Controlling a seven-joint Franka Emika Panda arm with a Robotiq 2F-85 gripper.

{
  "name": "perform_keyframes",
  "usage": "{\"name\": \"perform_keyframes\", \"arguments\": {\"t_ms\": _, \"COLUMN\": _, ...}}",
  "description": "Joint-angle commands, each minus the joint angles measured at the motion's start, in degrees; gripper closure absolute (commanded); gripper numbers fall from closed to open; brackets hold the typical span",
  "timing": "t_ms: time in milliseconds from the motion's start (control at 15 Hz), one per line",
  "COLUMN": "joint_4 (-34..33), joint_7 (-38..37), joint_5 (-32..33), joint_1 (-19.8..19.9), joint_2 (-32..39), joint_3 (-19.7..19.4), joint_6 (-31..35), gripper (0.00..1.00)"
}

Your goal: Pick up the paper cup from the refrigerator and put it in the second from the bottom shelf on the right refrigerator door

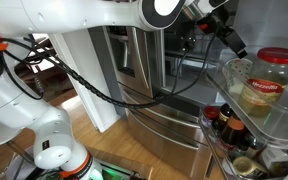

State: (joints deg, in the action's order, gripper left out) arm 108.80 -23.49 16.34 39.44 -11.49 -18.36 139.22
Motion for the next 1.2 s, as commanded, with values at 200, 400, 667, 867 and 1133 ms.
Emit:
{"name": "perform_keyframes", "arguments": {"t_ms": 200, "joint_4": -0.2, "joint_7": 4.5, "joint_5": -0.1, "joint_1": -2.0, "joint_2": 1.3, "joint_3": -1.6, "joint_6": -1.5, "gripper": 0.0}}
{"name": "perform_keyframes", "arguments": {"t_ms": 400, "joint_4": 0.0, "joint_7": 6.3, "joint_5": 1.2, "joint_1": -2.1, "joint_2": 1.8, "joint_3": -1.9, "joint_6": -1.6, "gripper": 0.0}}
{"name": "perform_keyframes", "arguments": {"t_ms": 667, "joint_4": 0.0, "joint_7": 9.1, "joint_5": 0.7, "joint_1": -2.4, "joint_2": 2.6, "joint_3": -2.6, "joint_6": -1.3, "gripper": 0.0}}
{"name": "perform_keyframes", "arguments": {"t_ms": 867, "joint_4": 0.0, "joint_7": 10.2, "joint_5": 1.8, "joint_1": -2.3, "joint_2": 2.9, "joint_3": -2.9, "joint_6": -1.4, "gripper": 0.0}}
{"name": "perform_keyframes", "arguments": {"t_ms": 1133, "joint_4": 0.0, "joint_7": 10.4, "joint_5": 4.8, "joint_1": -1.9, "joint_2": 3.3, "joint_3": -3.1, "joint_6": -1.4, "gripper": 0.0}}
